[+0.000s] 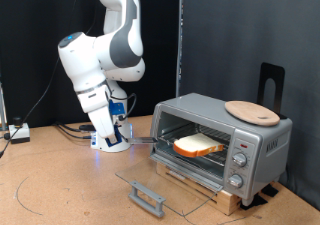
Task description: Make a piece of toast with the oven
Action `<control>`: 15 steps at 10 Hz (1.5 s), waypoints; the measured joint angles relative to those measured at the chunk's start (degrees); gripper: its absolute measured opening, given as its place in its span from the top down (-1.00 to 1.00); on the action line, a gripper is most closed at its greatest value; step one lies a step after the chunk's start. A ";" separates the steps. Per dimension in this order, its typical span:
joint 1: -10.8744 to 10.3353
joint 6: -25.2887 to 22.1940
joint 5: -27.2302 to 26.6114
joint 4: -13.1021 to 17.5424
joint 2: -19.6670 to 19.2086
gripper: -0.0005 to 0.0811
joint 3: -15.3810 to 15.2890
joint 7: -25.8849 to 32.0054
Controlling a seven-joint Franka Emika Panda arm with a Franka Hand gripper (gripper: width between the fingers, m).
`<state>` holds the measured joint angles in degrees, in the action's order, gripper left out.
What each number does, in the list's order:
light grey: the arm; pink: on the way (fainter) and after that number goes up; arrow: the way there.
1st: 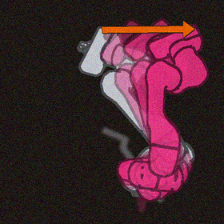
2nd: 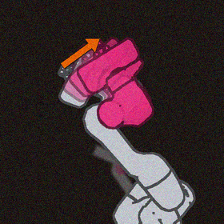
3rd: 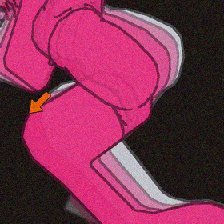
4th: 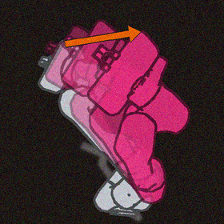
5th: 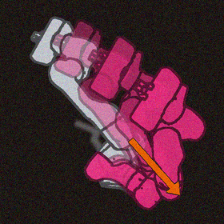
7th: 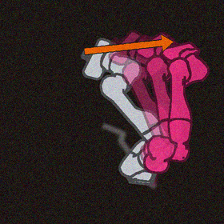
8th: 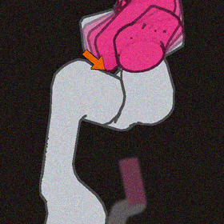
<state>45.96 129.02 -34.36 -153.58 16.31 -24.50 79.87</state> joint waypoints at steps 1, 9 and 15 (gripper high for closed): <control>-0.13 0.06 0.95 -0.54 -0.28 0.02 -1.69 -1.17; -4.62 7.05 -5.71 -1.96 -2.15 0.02 -12.55 -9.67; -3.66 7.05 -3.86 -2.28 -2.18 0.02 -13.13 -10.56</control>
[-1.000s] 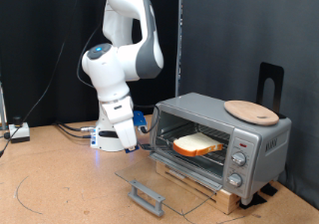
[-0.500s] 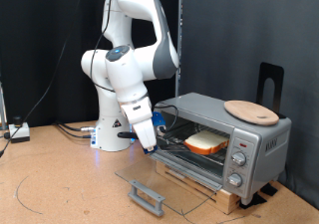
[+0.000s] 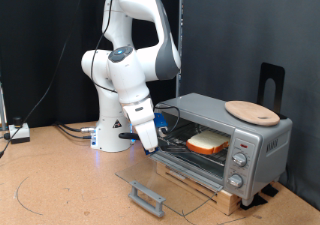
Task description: Make a piece of toast with the oven
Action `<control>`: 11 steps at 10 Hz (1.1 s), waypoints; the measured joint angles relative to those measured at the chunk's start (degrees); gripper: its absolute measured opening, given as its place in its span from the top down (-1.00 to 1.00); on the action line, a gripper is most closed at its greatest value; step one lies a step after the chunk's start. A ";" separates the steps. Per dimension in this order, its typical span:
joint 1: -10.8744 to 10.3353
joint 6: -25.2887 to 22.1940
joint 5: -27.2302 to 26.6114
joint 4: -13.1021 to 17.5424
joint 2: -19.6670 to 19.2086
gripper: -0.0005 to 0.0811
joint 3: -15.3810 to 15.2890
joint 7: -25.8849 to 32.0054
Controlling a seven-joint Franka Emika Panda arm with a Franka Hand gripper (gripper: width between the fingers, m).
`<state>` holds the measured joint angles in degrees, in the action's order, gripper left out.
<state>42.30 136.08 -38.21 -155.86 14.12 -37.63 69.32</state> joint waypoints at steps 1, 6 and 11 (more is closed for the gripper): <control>1.05 0.43 0.77 -0.22 0.00 0.02 0.44 0.34; 4.21 0.28 1.31 -0.39 -0.25 0.02 4.58 6.98; 3.21 -16.75 -8.42 2.13 7.04 0.02 9.56 16.45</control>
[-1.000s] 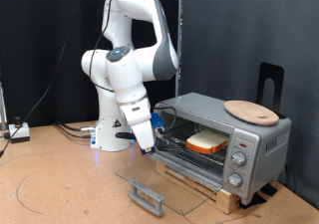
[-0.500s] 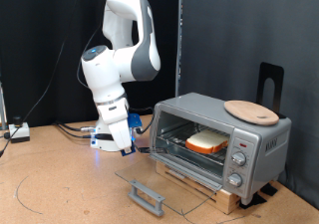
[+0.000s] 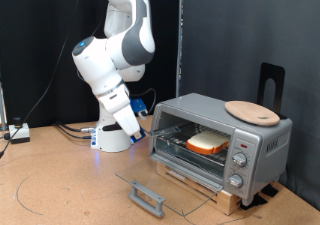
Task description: Make a piece of toast with the oven
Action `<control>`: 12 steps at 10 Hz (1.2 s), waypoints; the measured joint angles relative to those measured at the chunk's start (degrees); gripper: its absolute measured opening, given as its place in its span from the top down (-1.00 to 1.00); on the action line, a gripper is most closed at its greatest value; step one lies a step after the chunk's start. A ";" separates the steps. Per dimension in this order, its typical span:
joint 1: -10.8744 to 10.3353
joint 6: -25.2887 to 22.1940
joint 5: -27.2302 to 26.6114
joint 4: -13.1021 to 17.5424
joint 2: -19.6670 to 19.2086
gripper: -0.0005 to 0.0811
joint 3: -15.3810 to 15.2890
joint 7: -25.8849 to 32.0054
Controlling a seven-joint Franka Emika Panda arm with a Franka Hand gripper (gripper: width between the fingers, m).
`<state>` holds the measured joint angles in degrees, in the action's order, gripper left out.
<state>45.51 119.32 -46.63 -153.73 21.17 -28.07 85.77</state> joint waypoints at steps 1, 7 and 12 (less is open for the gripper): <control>-0.10 -2.12 -0.41 0.32 2.01 0.02 0.34 0.00; -0.99 -8.17 -2.81 0.78 9.04 0.02 0.55 -2.26; -7.39 -23.12 -9.47 3.00 10.81 0.02 1.86 7.69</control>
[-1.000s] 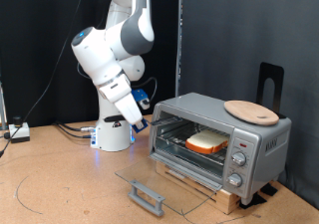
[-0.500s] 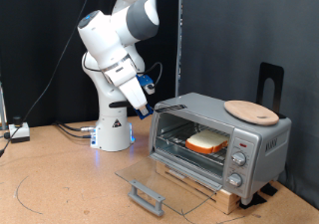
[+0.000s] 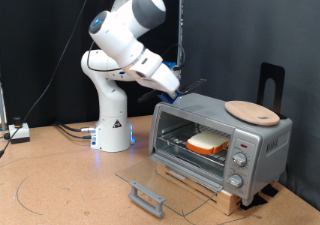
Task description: Make a piece of toast with the oven
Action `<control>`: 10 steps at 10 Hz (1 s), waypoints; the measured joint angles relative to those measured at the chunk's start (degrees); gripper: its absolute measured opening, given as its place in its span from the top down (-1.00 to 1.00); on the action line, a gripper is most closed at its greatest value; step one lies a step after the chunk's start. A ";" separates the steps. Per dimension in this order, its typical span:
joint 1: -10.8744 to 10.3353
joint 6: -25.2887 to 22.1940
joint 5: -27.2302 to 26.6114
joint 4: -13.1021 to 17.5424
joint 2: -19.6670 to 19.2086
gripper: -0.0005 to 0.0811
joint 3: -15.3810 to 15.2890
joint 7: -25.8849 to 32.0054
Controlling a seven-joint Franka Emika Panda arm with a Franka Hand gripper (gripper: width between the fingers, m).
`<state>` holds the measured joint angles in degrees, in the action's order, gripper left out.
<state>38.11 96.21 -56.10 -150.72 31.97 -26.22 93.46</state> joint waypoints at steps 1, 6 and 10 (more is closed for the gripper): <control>-1.20 -2.61 0.16 0.18 0.80 0.02 -0.24 0.01; -6.39 -6.32 -1.89 -0.72 7.47 0.02 -4.81 -5.40; -8.87 -5.05 -4.63 -3.14 12.94 0.02 -10.77 -12.83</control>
<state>29.24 91.16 -60.74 -153.86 44.91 -36.98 80.63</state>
